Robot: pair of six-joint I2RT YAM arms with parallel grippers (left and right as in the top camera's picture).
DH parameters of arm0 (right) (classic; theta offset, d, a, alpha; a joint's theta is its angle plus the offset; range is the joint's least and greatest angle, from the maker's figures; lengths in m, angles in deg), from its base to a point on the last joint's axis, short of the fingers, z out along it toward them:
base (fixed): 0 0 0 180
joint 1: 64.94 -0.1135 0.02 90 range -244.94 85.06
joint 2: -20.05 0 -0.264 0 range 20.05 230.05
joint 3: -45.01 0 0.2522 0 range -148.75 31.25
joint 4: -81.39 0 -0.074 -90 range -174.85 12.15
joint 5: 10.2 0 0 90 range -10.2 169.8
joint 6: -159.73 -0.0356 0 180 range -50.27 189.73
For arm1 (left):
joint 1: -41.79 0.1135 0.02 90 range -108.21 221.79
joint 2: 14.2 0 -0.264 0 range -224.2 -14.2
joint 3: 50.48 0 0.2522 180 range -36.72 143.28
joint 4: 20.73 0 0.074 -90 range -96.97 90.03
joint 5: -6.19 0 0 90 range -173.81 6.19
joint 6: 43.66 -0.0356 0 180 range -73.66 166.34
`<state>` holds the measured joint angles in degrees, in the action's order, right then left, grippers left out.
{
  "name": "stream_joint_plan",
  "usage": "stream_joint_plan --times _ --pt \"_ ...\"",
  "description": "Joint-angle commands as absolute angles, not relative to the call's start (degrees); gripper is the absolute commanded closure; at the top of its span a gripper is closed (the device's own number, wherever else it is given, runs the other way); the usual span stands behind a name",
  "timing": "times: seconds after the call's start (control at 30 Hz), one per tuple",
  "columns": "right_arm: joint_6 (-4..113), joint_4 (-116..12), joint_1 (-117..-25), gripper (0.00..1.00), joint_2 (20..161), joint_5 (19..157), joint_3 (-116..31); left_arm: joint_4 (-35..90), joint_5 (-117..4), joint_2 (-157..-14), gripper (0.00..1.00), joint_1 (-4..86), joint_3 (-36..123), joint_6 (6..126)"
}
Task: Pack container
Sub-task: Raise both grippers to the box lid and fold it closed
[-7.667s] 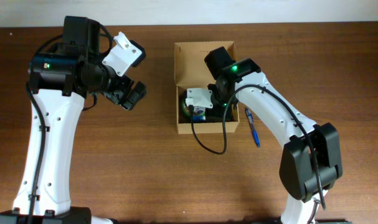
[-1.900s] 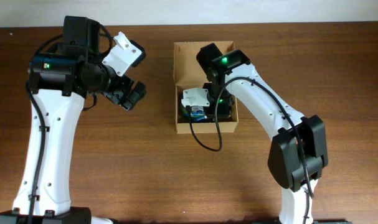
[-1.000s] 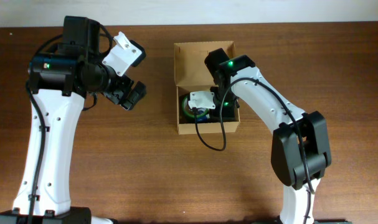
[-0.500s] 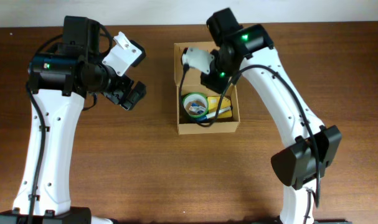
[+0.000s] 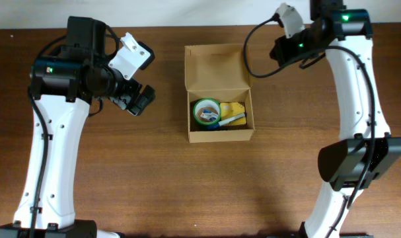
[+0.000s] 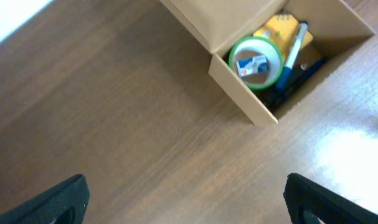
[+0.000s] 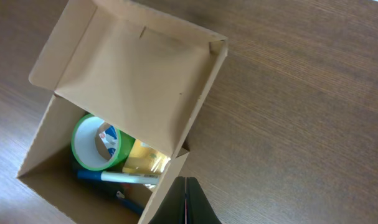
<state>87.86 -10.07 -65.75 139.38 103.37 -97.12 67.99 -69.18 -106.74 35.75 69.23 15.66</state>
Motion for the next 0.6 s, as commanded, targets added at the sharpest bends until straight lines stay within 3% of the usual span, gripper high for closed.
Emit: stream_joint_plan --times 0.0,0.1,0.13,0.17,0.23,0.27,0.4,0.57 --pt "87.18 -10.05 -64.57 0.96 139.58 107.04 -98.17 67.09 -64.55 -105.31 0.00 35.82 70.30 14.57" --pt "87.20 -11.34 -64.53 0.96 139.60 106.08 -97.85 62.57 -58.65 -105.38 0.01 35.82 70.19 14.57" --pt "87.01 -12.54 -64.53 0.96 139.60 106.10 -97.26 60.64 -58.65 -105.58 0.28 35.82 70.19 14.59" --pt "85.54 -14.59 -64.53 0.96 139.60 106.08 -96.01 57.85 -58.69 -106.08 0.66 35.82 70.19 15.12" --pt "83.92 -17.15 -64.53 0.96 139.60 106.12 -93.93 53.96 -58.73 -107.28 0.93 35.95 70.19 18.29" --pt "83.53 -18.64 -64.53 0.96 139.60 106.14 -92.47 51.40 -58.76 -108.57 0.98 35.95 70.19 20.43" --pt "78.31 -24.41 -64.49 0.96 139.60 105.88 -87.73 45.63 -58.76 -115.37 0.98 35.95 70.19 23.66" --pt "72.65 -34.26 -64.49 0.96 139.82 105.93 -81.34 34.17 -62.14 -126.54 0.98 37.15 70.19 43.49"
